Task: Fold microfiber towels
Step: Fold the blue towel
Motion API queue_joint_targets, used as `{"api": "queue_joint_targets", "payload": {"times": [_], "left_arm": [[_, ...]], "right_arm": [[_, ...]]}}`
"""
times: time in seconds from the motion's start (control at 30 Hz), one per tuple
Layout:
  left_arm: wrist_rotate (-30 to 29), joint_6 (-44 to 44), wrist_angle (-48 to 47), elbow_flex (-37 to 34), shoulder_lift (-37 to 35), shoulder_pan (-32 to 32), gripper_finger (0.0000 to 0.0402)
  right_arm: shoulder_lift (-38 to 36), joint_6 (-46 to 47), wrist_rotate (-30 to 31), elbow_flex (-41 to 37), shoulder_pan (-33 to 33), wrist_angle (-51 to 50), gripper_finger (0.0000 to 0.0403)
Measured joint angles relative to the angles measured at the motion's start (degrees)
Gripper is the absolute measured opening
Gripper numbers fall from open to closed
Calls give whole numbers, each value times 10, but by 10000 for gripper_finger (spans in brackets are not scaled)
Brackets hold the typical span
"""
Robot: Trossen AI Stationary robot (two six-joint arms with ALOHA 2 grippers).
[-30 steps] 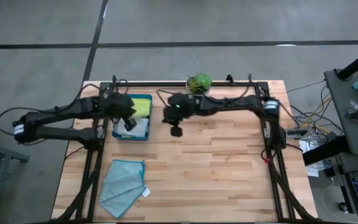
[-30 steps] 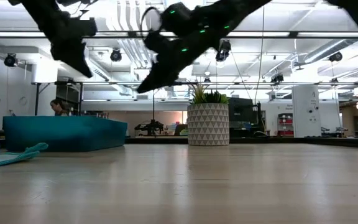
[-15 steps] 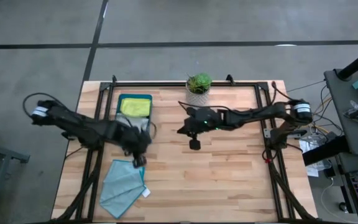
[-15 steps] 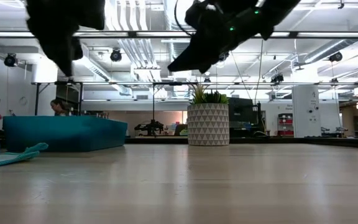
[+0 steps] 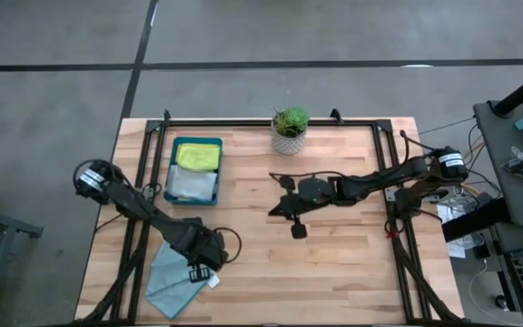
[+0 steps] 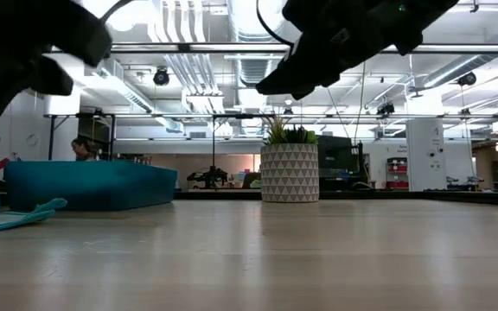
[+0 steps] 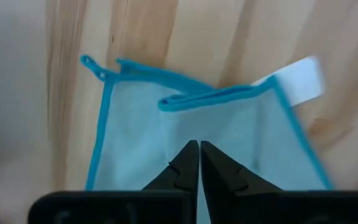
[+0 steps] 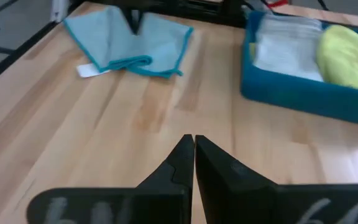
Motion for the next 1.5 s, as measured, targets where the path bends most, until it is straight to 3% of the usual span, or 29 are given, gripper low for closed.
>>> {"api": "queue_joint_targets", "payload": {"times": [0.27, 0.4, 0.57, 0.87, 1.13, 1.37, 1.5], "left_arm": [[-20, 35, -58, -48, -3, -9, 87], [-77, 35, -56, -101, -10, -9, 136], [-84, 48, -42, -149, -22, -8, 158], [-45, 35, 40, -196, -41, -8, 114], [-46, 17, 58, -192, -50, -8, 11], [-110, 18, 78, -141, -81, -8, 1], [-141, 21, 152, -135, -92, -8, 0]], "right_arm": [[0, -8, 0, -4, 12, 2, 8], [1, -13, 0, -8, 12, 25, 8], [1, -14, 0, -8, 12, 27, 8], [1, -16, 0, -8, 12, 26, 9], [1, -18, -1, -8, 12, 25, 9], [1, -9, -2, -8, 18, 25, 9], [1, -6, -2, -8, 28, 24, 9]]}}
